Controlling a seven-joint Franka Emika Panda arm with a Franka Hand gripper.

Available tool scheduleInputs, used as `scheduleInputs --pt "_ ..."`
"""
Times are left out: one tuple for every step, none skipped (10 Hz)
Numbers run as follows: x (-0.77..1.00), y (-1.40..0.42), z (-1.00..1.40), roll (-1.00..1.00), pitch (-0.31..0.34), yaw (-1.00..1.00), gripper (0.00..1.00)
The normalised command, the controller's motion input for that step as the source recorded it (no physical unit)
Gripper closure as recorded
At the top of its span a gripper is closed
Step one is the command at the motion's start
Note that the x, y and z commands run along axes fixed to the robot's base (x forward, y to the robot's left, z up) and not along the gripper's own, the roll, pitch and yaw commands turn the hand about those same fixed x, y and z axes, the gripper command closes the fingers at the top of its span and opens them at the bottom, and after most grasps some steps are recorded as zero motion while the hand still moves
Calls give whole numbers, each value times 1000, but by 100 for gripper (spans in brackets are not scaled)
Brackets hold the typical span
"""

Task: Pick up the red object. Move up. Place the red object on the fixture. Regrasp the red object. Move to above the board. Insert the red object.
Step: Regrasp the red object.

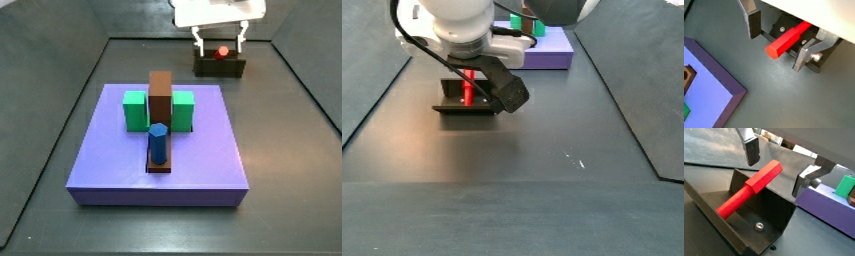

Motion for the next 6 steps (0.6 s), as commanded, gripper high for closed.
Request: scheduleInputs --pt "-17 74 360 -363 -94 0 0" --pt "-214 74 946 0 -63 0 0" --pt "-329 34 1000 57 -117 0 0" --pt "-157 0 1000 266 -146 54 0" --pt "-117 -103 977 623 -166 197 0" --pt "-46 -117 651 980 -26 283 0"
